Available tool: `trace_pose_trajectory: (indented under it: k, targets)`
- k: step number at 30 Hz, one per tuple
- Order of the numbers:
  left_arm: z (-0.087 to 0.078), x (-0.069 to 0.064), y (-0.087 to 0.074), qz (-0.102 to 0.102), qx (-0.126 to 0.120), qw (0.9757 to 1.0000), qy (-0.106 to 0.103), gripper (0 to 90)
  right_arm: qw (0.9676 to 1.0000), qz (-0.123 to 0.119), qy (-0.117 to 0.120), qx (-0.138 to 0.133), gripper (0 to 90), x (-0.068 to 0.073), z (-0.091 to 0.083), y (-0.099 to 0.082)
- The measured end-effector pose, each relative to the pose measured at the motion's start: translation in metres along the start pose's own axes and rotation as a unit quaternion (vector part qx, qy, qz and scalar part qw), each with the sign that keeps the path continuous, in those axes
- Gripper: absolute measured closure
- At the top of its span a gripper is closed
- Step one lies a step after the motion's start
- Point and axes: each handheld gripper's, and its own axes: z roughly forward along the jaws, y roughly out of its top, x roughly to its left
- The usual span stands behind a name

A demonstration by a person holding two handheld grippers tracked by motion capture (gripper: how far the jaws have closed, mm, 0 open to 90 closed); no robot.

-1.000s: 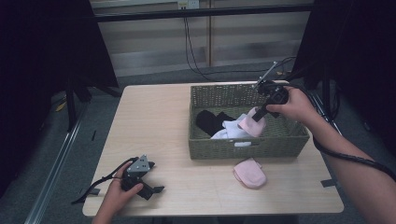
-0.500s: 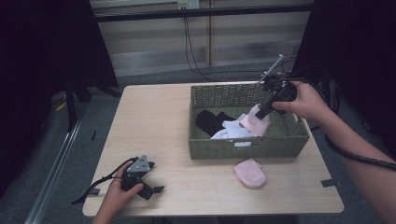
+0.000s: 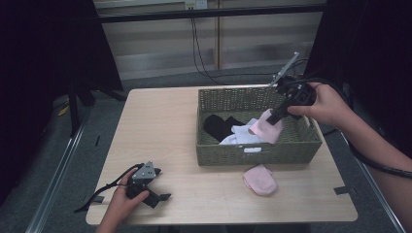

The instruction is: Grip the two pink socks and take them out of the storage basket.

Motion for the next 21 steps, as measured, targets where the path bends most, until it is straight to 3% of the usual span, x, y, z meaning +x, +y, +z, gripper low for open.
trace_pose_trajectory:
  k: [8,21]
  targets:
    - [0.0,0.0,0.0,0.0,0.0,1.0,0.0,0.0,0.9997,-0.023,0.008,-0.004,87.7,0.017,-0.008,0.001]
    - [0.0,0.0,0.0,0.0,-0.002,1.0,0.001,0.0,0.9969,-0.072,0.031,-0.003,87.4,0.051,0.001,0.003]
